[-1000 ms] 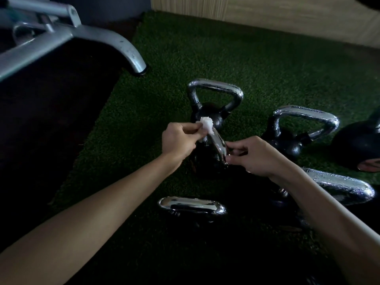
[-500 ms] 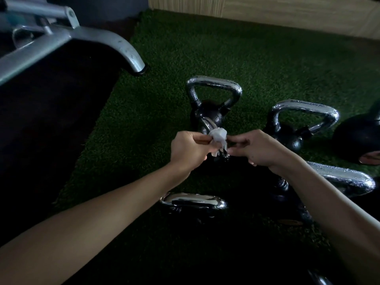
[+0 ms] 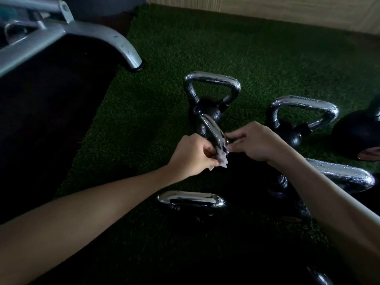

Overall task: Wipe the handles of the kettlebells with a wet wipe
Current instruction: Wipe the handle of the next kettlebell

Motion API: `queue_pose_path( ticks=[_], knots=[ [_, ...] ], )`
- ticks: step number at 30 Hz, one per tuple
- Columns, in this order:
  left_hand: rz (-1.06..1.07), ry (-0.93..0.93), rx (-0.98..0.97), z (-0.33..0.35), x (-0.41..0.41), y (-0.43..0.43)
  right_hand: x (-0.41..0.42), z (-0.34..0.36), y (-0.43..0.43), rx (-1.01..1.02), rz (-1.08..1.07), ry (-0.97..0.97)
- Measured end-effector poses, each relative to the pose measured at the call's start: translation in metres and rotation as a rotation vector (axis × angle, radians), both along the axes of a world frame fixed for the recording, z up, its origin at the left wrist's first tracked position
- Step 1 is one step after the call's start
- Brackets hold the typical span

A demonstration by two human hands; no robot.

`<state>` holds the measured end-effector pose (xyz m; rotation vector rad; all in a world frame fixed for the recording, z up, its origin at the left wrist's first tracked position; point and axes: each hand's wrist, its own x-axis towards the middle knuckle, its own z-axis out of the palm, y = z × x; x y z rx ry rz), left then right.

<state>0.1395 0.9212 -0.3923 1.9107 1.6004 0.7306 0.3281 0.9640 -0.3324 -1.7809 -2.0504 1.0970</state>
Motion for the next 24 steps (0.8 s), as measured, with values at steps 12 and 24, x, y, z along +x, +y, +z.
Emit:
queue_pose_path(
  ticks=[12,24],
  knots=[
    [0.075,-0.108,0.082,0.034,-0.039,-0.001,-0.002,0.006,-0.017,0.399,0.051,-0.067],
    [0.009,-0.189,0.329,0.065,-0.021,0.004,-0.001,0.025,-0.014,-0.012,-0.070,0.599]
  ],
)
